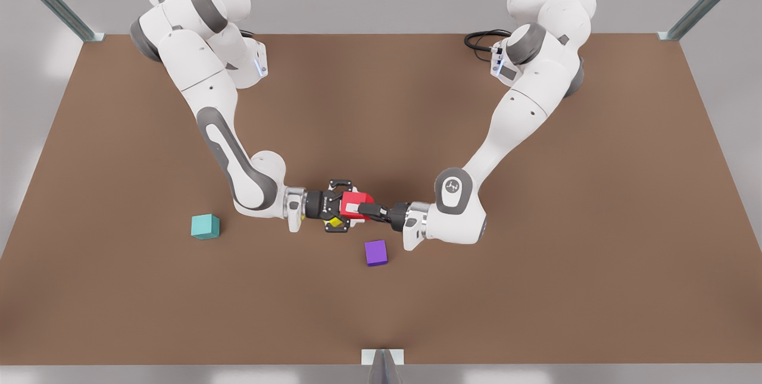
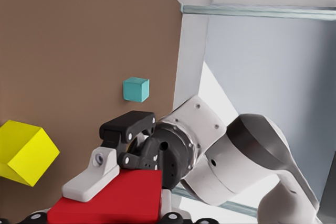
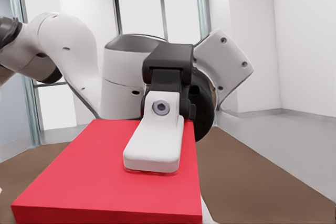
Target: Pick up red wooden cube and pass to hand red wooden cube and place in blue wooden cube
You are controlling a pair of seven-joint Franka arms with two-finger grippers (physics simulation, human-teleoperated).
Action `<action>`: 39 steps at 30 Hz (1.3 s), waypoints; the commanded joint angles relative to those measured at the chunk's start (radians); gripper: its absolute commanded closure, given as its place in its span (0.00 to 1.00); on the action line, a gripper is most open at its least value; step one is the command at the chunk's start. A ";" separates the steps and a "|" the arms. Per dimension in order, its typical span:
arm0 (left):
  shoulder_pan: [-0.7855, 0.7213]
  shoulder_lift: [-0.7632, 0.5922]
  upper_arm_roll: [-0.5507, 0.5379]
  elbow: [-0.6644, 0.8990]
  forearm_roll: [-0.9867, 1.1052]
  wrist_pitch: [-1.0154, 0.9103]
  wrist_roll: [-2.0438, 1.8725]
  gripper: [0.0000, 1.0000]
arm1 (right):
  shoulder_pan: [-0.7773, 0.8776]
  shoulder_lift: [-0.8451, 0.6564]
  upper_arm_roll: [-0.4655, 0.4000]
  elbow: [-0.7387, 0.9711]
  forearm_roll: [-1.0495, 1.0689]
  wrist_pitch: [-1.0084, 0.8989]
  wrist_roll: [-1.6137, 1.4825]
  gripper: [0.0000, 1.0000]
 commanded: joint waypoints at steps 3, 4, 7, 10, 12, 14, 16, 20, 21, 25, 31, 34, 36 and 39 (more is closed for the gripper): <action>0.000 -0.002 -0.001 0.002 -0.001 0.001 0.019 0.00 | -0.004 -0.001 0.000 0.006 0.007 0.008 -0.013 0.39; 0.000 -0.003 -0.001 0.002 -0.001 0.001 0.019 0.00 | -0.004 -0.001 0.001 0.007 0.007 0.008 -0.013 0.39; 0.018 -0.020 -0.001 0.002 0.004 -0.012 -0.020 0.00 | -0.007 -0.001 0.001 0.007 0.006 0.007 -0.013 0.39; 0.145 -0.051 -0.004 0.002 0.034 -0.207 -0.144 0.00 | -0.018 -0.001 0.000 0.006 0.001 -0.001 -0.012 0.39; 0.326 -0.098 0.000 0.002 0.162 -0.484 -0.170 0.00 | -0.033 -0.001 0.000 0.006 -0.007 -0.007 -0.012 0.39; 0.483 -0.137 -0.003 0.083 0.456 -0.655 -0.164 0.00 | -0.067 -0.004 -0.002 0.006 -0.030 -0.009 0.008 0.39; 0.413 -0.298 -0.004 0.140 1.177 -0.773 -0.228 0.00 | -0.104 -0.015 -0.005 -0.005 -0.091 -0.019 0.043 0.39; 0.405 -0.431 0.043 0.116 1.246 -0.919 -0.386 0.00 | -0.264 -0.100 -0.016 -0.011 -0.654 -0.130 0.434 0.39; 0.142 -0.734 0.495 -0.280 1.003 -0.675 -0.330 0.00 | -0.273 -0.142 -0.032 -0.011 -0.813 -0.131 0.560 0.38; 0.095 -0.787 0.547 -0.431 1.008 -0.595 -0.267 0.00 | -0.273 -0.257 -0.123 -0.037 -1.341 -0.116 0.922 0.36; 0.080 -0.789 0.499 -0.428 0.987 -0.632 -0.267 0.00 | -0.254 -0.251 -0.250 0.003 -1.729 -0.079 1.109 0.38; 0.081 -0.787 0.499 -0.429 0.987 -0.631 -0.267 0.00 | -0.257 -0.242 -0.258 -0.006 -1.829 -0.001 1.162 0.38; 0.078 -0.786 0.499 -0.429 0.987 -0.631 -0.267 0.00 | -0.256 -0.237 -0.260 -0.010 -1.847 0.019 1.178 0.38; 0.078 -0.786 0.499 -0.429 0.987 -0.632 -0.268 0.00 | -0.253 -0.226 -0.258 -0.028 -1.873 0.065 1.217 0.38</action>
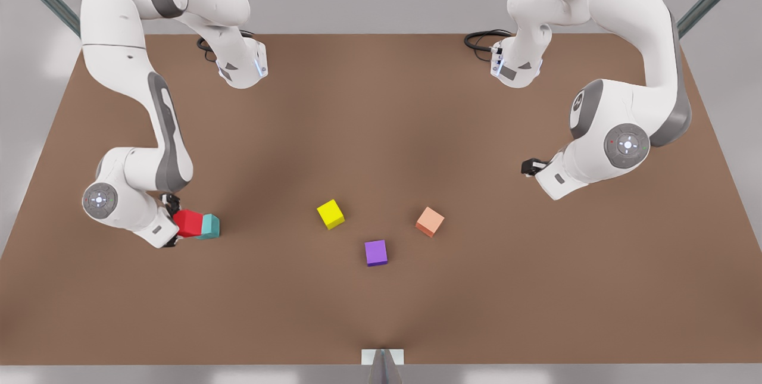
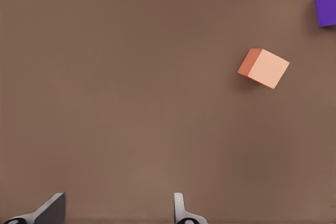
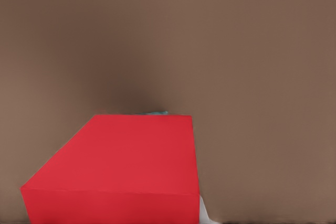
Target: Pick up red wooden cube and pass to hand red wooden cube and place in blue wooden cube
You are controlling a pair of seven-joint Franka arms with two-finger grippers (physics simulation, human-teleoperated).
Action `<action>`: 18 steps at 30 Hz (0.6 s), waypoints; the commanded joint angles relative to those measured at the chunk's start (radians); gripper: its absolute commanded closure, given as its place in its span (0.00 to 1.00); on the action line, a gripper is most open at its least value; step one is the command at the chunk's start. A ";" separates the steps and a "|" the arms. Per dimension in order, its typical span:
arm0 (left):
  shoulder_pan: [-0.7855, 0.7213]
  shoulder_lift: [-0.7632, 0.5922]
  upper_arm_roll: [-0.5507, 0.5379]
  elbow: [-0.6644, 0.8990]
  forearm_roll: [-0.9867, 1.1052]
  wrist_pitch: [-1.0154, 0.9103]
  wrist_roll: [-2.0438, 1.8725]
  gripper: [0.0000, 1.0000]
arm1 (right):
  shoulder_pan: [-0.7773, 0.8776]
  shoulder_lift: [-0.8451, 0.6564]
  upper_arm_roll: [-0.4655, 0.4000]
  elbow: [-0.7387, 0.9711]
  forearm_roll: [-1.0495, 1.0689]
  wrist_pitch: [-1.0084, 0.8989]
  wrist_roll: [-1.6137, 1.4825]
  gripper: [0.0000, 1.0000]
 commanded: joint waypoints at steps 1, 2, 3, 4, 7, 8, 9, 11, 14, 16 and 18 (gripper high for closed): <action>-0.002 -0.001 -0.001 0.001 0.000 -0.005 -0.055 0.00 | 0.009 0.001 0.000 -0.018 -0.049 0.080 0.495 0.38; -0.002 -0.001 0.000 0.000 -0.002 -0.005 -0.055 0.00 | 0.015 0.001 0.002 -0.039 -0.049 0.105 0.509 0.38; -0.003 -0.001 -0.001 0.000 -0.002 -0.019 -0.053 0.00 | 0.021 0.001 0.002 -0.069 -0.049 0.135 0.521 0.38; -0.003 0.000 -0.001 0.000 -0.002 -0.017 -0.052 0.00 | 0.021 -0.002 0.002 -0.093 -0.049 0.160 0.524 0.38; -0.002 0.005 -0.001 0.000 -0.002 -0.015 -0.052 0.00 | 0.021 -0.008 0.002 -0.136 -0.049 0.197 0.524 0.38; -0.003 0.005 -0.001 0.000 -0.002 -0.015 -0.052 0.00 | 0.021 -0.008 0.002 -0.138 -0.050 0.197 0.522 0.38; -0.003 0.005 -0.001 0.001 0.000 -0.014 -0.052 0.00 | 0.020 -0.010 0.000 -0.144 -0.053 0.197 0.522 0.38; -0.002 0.005 -0.001 0.000 0.000 -0.014 -0.052 0.00 | 0.016 -0.008 0.000 -0.154 -0.066 0.197 0.522 0.38; 0.000 0.005 -0.001 0.001 0.000 -0.014 -0.052 0.00 | 0.009 -0.008 0.000 -0.167 -0.089 0.214 0.521 0.38; 0.001 0.005 -0.001 0.001 0.000 -0.019 -0.052 0.00 | 0.009 -0.008 0.000 -0.174 -0.098 0.218 0.521 0.37; 0.001 0.005 -0.001 0.001 0.000 -0.019 -0.052 0.00 | 0.009 -0.008 -0.001 -0.182 -0.099 0.223 0.522 0.37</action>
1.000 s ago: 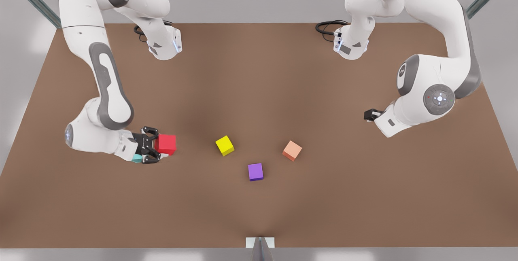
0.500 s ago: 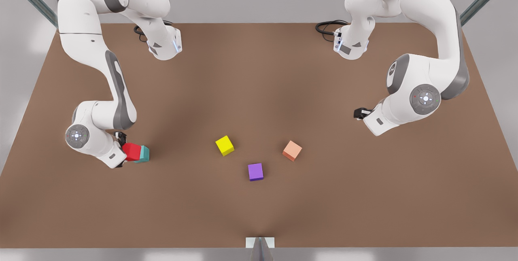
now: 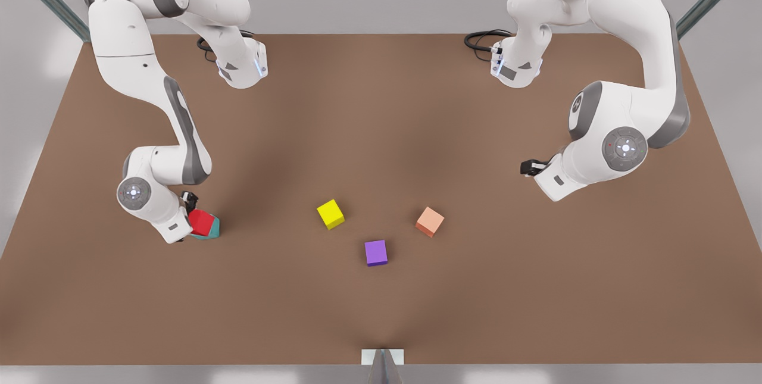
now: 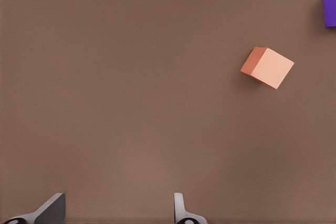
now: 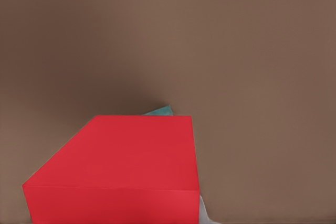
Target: Pick up red wooden cube and pass to hand red wooden cube and place in blue wooden cube
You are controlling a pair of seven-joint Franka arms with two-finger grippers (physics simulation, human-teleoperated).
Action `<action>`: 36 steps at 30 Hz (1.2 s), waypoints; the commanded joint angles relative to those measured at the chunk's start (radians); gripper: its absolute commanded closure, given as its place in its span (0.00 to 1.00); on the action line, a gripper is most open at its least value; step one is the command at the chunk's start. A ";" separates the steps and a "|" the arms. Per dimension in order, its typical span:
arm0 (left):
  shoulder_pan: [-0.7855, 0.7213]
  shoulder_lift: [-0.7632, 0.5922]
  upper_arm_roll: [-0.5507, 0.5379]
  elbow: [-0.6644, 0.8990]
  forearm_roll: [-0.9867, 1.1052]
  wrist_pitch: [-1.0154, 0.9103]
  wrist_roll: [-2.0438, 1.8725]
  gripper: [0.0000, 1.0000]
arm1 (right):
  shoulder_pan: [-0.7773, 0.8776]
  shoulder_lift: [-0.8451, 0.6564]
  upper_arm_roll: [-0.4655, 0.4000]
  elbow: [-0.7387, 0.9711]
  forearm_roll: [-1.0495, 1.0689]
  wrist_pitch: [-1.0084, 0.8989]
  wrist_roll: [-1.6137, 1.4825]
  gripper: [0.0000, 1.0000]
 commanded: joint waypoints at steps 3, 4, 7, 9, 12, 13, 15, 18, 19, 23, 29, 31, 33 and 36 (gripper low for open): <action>0.002 0.000 -0.001 0.000 0.001 -0.001 -0.019 0.00 | 0.000 -0.001 0.001 -0.007 -0.009 0.029 0.216 0.00; 0.002 0.000 -0.001 0.000 0.001 -0.001 -0.019 0.00 | 0.000 -0.001 0.001 -0.013 -0.009 0.030 0.218 0.00; 0.002 0.002 -0.001 0.000 0.001 -0.001 -0.019 0.00 | 0.002 -0.002 0.001 -0.017 -0.009 0.035 0.218 0.00; 0.002 0.005 -0.001 0.000 0.002 0.001 -0.019 0.00 | 0.002 -0.002 0.001 -0.017 -0.009 0.035 0.216 0.00; 0.002 0.005 0.001 0.000 0.002 -0.001 -0.019 0.00 | 0.002 -0.015 0.002 -0.015 -0.009 0.024 0.216 0.00; 0.002 0.005 0.001 0.000 0.002 -0.001 -0.019 0.00 | 0.002 -0.018 0.002 -0.015 -0.009 0.021 0.216 0.00; 0.002 0.004 0.001 0.002 0.002 -0.004 -0.021 0.00 | 0.002 -0.028 0.002 -0.015 -0.008 0.015 0.218 0.00; 0.002 0.005 0.001 0.002 0.002 -0.002 -0.022 0.00 | 0.002 -0.047 0.005 -0.007 0.006 -0.031 0.215 0.00; 0.002 0.005 0.001 0.000 0.002 -0.001 -0.022 0.00 | 0.002 -0.062 0.008 -0.006 0.010 -0.065 0.215 0.00; 0.000 0.007 0.001 0.000 0.002 -0.001 -0.022 0.00 | 0.008 -0.139 0.013 0.000 0.115 -0.226 0.212 0.00; 0.000 0.005 0.001 0.002 0.004 -0.005 -0.022 0.00 | 0.017 -0.016 0.002 0.512 0.170 -0.825 1.199 0.00; 0.000 0.005 0.001 0.005 0.004 -0.007 -0.022 0.00 | 0.015 -0.100 0.012 0.626 0.158 -1.023 1.353 0.00; 0.003 0.007 0.001 0.005 0.004 -0.037 -0.016 0.00 | 0.015 -0.222 0.019 0.562 0.152 -1.056 1.457 0.00; 0.013 0.005 0.002 0.008 0.005 -0.039 -0.022 0.00 | 0.015 -0.295 0.010 0.496 0.221 -0.990 1.473 0.00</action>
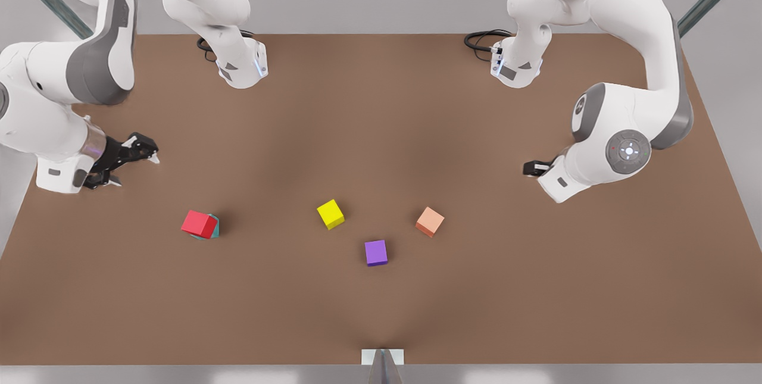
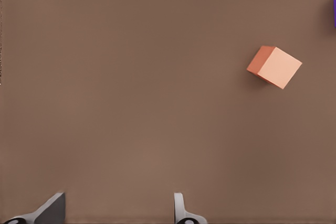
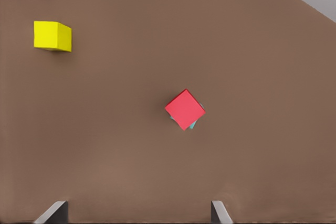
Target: Pick up red wooden cube and pass to hand red wooden cube and place in blue wooden cube
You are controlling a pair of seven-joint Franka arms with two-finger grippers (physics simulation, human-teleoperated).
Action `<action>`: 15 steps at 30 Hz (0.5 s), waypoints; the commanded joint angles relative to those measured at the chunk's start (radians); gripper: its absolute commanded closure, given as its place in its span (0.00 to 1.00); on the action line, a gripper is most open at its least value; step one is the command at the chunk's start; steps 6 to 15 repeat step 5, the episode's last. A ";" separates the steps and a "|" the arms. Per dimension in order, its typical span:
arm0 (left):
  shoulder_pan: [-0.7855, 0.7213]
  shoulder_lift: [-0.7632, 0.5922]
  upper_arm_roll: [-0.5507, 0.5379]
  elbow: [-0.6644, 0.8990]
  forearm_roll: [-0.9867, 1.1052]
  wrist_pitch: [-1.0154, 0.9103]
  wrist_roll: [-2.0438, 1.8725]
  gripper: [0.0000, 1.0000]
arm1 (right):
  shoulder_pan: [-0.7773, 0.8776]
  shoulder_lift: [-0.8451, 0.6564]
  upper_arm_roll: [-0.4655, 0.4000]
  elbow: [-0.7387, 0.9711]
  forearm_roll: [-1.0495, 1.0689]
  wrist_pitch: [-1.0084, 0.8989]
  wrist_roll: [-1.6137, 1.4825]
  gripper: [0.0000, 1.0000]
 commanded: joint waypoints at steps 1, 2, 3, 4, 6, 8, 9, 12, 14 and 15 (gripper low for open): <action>0.000 -0.001 0.000 0.001 0.003 -0.016 -0.007 0.00 | -0.001 -0.045 -0.004 -0.059 0.027 -0.098 0.757 0.00; -0.001 -0.001 -0.002 0.001 0.011 -0.016 -0.006 0.00 | -0.001 -0.052 -0.004 -0.079 0.028 -0.083 0.757 0.00; -0.001 0.000 -0.002 0.002 0.012 -0.015 -0.006 0.00 | -0.005 -0.052 -0.004 -0.081 0.028 -0.083 0.757 0.00; -0.003 -0.001 -0.002 0.001 0.012 -0.015 -0.006 0.00 | -0.005 -0.054 -0.004 -0.081 0.027 -0.083 0.757 0.00; -0.001 0.000 -0.002 0.001 0.011 -0.015 -0.006 0.00 | -0.005 -0.054 -0.006 -0.081 0.027 -0.083 0.756 0.00; -0.001 0.000 -0.002 0.001 0.011 -0.015 -0.006 0.00 | -0.005 -0.054 -0.006 -0.081 0.027 -0.083 0.756 0.00; -0.001 0.000 -0.002 0.001 0.011 -0.015 -0.006 0.00 | -0.005 -0.054 -0.006 -0.081 0.027 -0.083 0.756 0.00; -0.001 0.000 -0.002 0.001 0.011 -0.015 -0.006 0.00 | -0.005 -0.054 -0.006 -0.081 0.027 -0.083 0.756 0.00; -0.001 0.000 -0.002 0.001 0.011 -0.015 -0.006 0.00 | -0.005 -0.054 -0.006 -0.081 0.027 -0.083 0.756 0.00; -0.001 0.000 -0.002 0.001 0.011 -0.015 -0.006 0.00 | -0.005 -0.054 -0.006 -0.081 0.027 -0.083 0.756 0.00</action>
